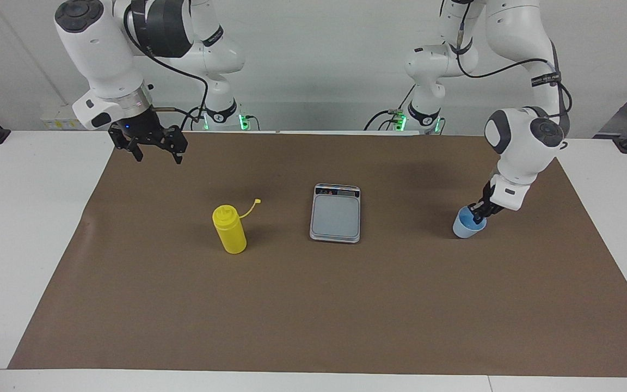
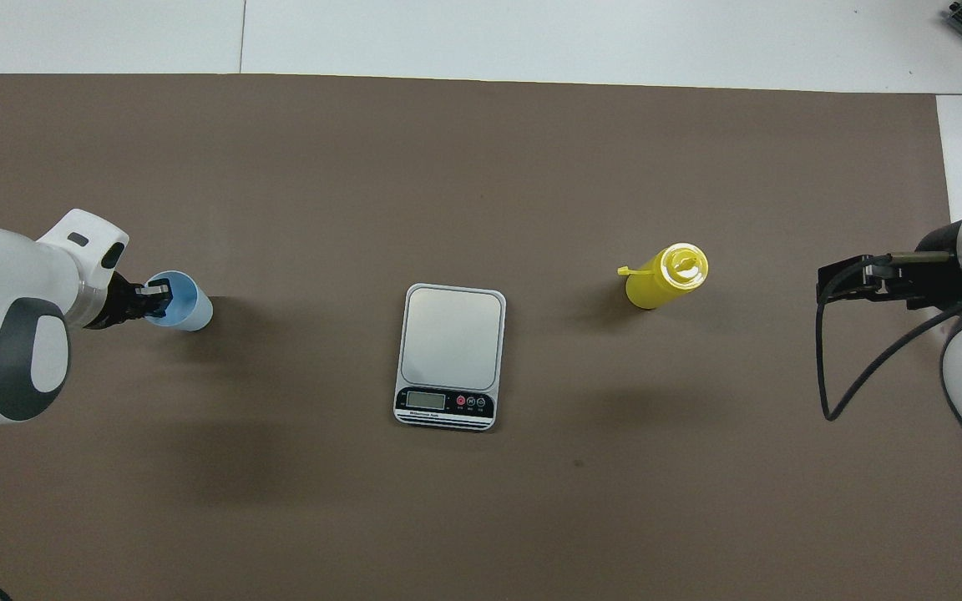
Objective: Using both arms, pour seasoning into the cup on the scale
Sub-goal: 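Grasp the light-blue cup with the left gripper and lift it, then carry the cup with the left gripper onto the scale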
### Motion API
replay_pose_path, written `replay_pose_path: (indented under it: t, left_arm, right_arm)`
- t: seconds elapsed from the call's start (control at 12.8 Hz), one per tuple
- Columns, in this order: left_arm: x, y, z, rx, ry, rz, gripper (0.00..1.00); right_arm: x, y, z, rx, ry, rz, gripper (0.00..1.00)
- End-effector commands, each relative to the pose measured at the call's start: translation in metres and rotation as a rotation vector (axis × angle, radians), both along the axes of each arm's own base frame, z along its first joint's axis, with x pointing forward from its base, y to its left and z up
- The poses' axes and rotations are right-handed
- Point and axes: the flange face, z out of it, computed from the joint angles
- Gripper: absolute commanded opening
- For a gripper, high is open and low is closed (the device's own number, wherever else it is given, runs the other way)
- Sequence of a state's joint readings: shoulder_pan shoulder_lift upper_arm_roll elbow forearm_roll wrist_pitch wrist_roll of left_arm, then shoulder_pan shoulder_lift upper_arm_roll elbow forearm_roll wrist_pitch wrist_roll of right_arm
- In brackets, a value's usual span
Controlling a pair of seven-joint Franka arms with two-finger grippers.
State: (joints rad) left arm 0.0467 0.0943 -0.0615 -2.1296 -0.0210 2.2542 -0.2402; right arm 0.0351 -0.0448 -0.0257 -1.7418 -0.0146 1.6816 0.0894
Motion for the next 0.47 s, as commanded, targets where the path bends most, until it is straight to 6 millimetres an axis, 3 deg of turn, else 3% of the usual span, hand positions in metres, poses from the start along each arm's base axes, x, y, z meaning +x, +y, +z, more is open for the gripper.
replay_pose_path:
  t: [0.0,0.16,0.39]
  left_arm:
    - [0.020,-0.014,0.058,-0.006,0.000,-0.023,0.00]
    - [0.031,-0.046,0.099,-0.010,-0.041,-0.061,0.00]
    - [0.027,-0.112,0.130,-0.024,-0.078,-0.062,0.00]
  right_arm:
    - [-0.006,0.001,0.001,-0.002,-0.023,-0.001,1.00]
    - [-0.006,0.000,0.000,-0.002,-0.022,-0.002,1.00]
    - [-0.006,0.001,0.000,-0.003,-0.022,0.000,1.00]
